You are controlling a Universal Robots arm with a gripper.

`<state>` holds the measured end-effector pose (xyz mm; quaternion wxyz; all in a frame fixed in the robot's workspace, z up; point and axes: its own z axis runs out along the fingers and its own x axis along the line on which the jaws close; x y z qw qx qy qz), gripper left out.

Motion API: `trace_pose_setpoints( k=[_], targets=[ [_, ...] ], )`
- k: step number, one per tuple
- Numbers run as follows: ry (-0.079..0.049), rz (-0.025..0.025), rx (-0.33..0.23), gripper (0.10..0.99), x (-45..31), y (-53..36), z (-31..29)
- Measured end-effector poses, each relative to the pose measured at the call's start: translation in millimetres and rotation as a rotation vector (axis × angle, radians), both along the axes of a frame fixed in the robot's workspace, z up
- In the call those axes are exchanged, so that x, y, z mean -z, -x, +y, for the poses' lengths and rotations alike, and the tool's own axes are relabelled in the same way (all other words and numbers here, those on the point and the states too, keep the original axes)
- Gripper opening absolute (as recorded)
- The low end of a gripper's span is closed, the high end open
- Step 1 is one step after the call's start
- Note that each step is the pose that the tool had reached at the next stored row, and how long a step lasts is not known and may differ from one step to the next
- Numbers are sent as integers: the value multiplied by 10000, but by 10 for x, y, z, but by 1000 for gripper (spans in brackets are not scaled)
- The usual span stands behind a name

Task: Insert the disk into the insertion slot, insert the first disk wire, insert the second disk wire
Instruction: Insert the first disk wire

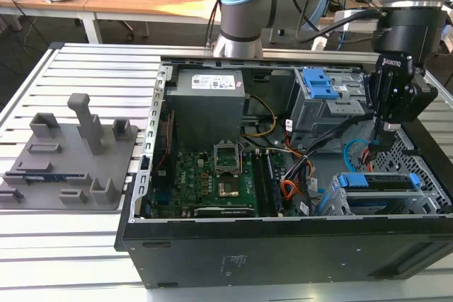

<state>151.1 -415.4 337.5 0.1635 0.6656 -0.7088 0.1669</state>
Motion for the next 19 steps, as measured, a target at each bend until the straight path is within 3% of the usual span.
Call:
trace_pose_setpoints(
  k=[1, 5, 8, 10, 13, 14, 16, 19],
  targets=[
    [-4, 184, 1, 165, 0, -11, -14],
    [-310, 197, -1, 165, 0, -62, -113],
    [-386, 267, -1, 165, 0, -119, -167],
    [-642, 272, -5, 165, 0, -120, -240],
    [-801, 277, -3, 165, -17, -120, -287],
    [-847, 296, -2, 165, -26, -120, -300],
    [-1040, 438, 4, 165, -57, -120, -334],
    [-1250, 478, 0, 165, -66, -138, -356]
  ],
)
